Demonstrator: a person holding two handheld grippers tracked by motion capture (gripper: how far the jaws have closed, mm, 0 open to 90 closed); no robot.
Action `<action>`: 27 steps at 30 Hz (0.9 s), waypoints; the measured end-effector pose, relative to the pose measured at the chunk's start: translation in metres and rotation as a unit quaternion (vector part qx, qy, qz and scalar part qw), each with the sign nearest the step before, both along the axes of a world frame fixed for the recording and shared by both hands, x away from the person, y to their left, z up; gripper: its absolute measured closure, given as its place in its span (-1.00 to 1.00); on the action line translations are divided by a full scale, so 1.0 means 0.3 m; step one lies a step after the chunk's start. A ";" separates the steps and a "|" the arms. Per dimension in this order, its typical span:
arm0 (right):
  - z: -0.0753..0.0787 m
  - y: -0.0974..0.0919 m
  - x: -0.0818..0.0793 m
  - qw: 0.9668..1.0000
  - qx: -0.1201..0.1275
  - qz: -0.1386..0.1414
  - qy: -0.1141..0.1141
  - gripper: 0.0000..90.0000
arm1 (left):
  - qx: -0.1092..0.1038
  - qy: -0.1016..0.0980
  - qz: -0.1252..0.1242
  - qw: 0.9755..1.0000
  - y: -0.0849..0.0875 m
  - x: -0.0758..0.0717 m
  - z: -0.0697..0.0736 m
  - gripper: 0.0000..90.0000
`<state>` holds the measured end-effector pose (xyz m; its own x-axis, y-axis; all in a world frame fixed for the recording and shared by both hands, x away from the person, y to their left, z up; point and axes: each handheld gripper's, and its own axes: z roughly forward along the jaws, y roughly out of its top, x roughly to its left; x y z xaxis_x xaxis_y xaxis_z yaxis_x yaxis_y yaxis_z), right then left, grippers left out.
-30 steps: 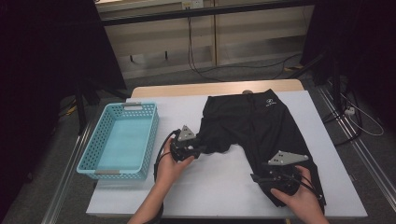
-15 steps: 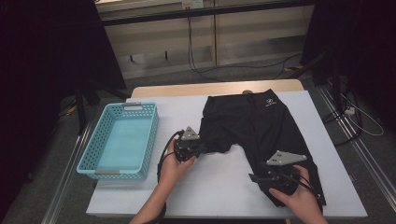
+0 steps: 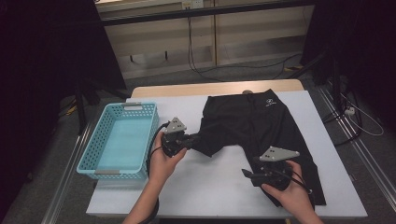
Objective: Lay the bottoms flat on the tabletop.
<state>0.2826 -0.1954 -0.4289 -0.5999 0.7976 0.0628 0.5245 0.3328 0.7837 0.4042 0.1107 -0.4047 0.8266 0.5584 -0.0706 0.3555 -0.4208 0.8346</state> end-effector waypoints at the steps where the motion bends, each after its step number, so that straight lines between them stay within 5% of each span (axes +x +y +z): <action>1: -0.001 0.011 0.007 1.000 -0.001 0.004 0.002 -0.17 | 0.003 0.001 0.001 1.000 0.001 0.002 -0.008 0.89; 14: -0.011 0.170 0.126 0.999 0.004 0.035 0.007 -0.15 | -0.001 0.007 -0.024 1.000 -0.006 -0.032 0.003 0.78; 18: -0.023 0.215 0.162 0.999 0.000 0.044 0.007 0.07 | 0.011 -0.014 -0.001 1.000 0.009 -0.031 -0.006 0.22; 21: -0.034 0.240 0.187 0.999 -0.001 0.046 0.007 0.36 | 0.017 -0.007 0.010 1.000 0.019 -0.026 -0.020 -0.12; 27: -0.059 0.288 0.245 0.999 -0.007 0.053 0.008 0.51 | 0.018 0.014 0.021 1.000 0.031 -0.026 -0.042 -0.35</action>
